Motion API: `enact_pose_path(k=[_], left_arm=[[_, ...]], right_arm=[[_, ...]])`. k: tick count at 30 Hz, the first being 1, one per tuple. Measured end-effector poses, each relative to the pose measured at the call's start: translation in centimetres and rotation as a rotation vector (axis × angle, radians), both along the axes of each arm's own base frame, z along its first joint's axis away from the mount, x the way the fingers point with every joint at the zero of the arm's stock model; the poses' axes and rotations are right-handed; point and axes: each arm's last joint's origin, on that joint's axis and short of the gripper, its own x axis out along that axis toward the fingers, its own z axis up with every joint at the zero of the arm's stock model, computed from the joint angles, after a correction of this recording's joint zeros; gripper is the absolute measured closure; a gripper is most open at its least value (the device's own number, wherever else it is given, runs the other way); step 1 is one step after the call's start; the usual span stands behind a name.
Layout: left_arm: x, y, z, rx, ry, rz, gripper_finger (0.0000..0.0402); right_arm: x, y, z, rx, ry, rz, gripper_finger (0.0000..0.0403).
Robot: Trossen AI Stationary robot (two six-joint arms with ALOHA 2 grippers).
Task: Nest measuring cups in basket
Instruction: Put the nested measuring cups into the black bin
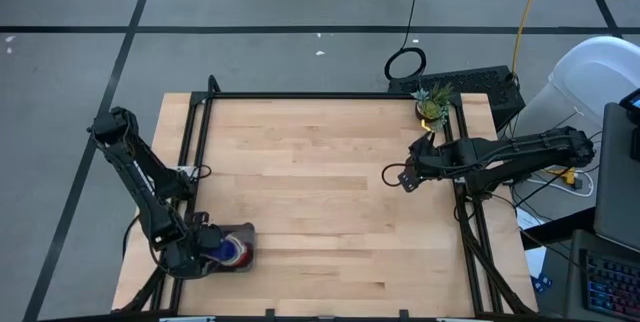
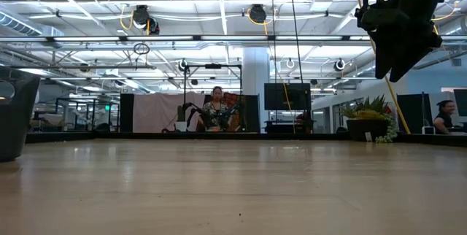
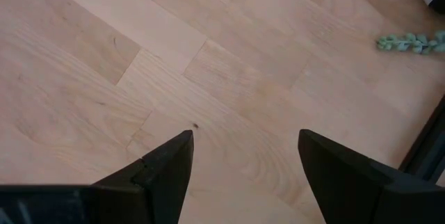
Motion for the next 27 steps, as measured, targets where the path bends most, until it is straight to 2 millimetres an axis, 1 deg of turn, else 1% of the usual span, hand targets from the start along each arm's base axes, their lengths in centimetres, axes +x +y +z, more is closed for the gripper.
enact_pose_path(k=[3, 6, 14, 27], left_arm=[[0.01, -0.01, 0.01, -0.002, -0.001, 0.0, 0.0104], [0.01, -0.02, 0.01, -0.002, -0.001, -0.004, 0.0092], [-0.07, -0.11, 0.02, -0.022, 0.027, -0.024, 0.0103], [-0.25, 0.13, 0.05, -0.008, 0.05, -0.038, 0.0103]], right_arm=[[0.0, 0.0, 0.0, 0.0, 0.0, -0.001, 0.0149], [0.0, 0.0, 0.0, 0.0, 0.0, -0.001, 0.0149], [0.0, 0.0, 0.0, 0.0, -0.001, -0.001, 0.0149], [0.0, 0.0, 0.0, 0.001, 0.0, 0.0, 0.0149]])
